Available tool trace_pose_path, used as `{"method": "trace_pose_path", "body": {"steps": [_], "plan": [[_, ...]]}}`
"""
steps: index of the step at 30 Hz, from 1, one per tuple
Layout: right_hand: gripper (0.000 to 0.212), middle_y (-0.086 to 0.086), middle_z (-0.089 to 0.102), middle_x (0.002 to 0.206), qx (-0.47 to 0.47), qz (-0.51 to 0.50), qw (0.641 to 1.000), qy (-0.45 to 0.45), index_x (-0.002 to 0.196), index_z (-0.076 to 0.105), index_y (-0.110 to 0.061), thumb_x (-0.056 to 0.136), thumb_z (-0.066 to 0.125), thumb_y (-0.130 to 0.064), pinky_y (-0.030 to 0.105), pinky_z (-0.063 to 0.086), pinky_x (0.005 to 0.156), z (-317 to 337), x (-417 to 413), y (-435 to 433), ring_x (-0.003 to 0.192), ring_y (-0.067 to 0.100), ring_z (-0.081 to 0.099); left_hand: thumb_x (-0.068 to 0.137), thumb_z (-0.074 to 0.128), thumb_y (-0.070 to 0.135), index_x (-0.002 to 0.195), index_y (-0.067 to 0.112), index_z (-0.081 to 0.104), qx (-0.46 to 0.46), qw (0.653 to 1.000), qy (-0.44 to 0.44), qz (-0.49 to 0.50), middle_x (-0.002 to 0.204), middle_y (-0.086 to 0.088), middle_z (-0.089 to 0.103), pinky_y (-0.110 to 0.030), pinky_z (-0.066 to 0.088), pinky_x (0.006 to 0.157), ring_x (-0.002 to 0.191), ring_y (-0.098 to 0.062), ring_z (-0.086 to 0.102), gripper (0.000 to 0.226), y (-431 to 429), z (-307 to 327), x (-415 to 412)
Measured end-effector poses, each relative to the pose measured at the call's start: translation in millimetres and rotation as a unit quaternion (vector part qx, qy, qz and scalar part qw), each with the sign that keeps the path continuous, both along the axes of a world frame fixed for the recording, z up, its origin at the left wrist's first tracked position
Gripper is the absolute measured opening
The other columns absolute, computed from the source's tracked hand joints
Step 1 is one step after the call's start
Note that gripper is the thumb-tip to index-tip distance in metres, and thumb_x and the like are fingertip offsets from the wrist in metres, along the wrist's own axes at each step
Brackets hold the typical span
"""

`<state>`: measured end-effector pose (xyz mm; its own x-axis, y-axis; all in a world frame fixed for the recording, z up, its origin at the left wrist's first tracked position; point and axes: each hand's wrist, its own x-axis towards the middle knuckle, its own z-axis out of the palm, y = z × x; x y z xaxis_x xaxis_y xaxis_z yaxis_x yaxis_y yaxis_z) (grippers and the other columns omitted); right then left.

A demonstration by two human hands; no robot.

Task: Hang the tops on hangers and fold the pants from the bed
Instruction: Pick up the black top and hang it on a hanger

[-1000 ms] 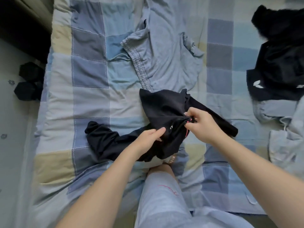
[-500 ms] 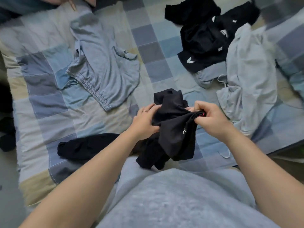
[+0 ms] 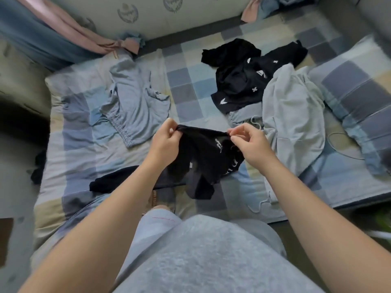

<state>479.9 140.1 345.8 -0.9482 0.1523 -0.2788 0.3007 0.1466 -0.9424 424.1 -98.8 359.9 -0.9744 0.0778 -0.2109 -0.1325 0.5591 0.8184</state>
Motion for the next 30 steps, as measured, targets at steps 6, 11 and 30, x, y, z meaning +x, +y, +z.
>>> {"method": "trace_pose_path", "body": {"steps": [6,11,30], "plan": [[0.016,-0.005,0.075,0.102,-0.006,0.107,0.994,-0.011,0.094,0.064,-0.026,0.090,0.069,-0.011,0.047,0.054,0.097,59,30,-32,0.099,0.016,0.070,0.099,0.054,0.016,0.080,0.016,0.046,0.110,0.989,-0.067,0.072,0.073,-0.012,0.049,-0.040,0.036,0.061,0.065,-0.023,0.046,0.021,-6,66,32],[0.093,-0.019,0.040,0.150,-0.008,0.249,0.968,-0.043,0.142,0.031,-0.053,0.066,0.084,-0.058,0.027,0.042,0.106,86,61,-94,0.135,0.001,0.043,0.101,0.052,0.012,0.079,0.015,0.045,0.241,0.956,-0.086,0.142,0.078,-0.013,0.051,-0.028,0.050,0.050,0.063,-0.023,0.054,0.024,-43,109,39],[0.025,0.003,0.061,0.061,0.017,0.051,0.986,0.155,0.084,0.056,0.005,0.095,0.068,-0.015,0.026,0.052,0.047,207,12,-239,0.054,0.014,0.061,0.092,0.073,0.029,0.103,0.020,0.068,0.234,0.967,-0.058,-0.076,0.106,0.000,0.075,-0.024,0.055,0.078,0.094,-0.013,0.073,0.016,-186,156,95]]}}
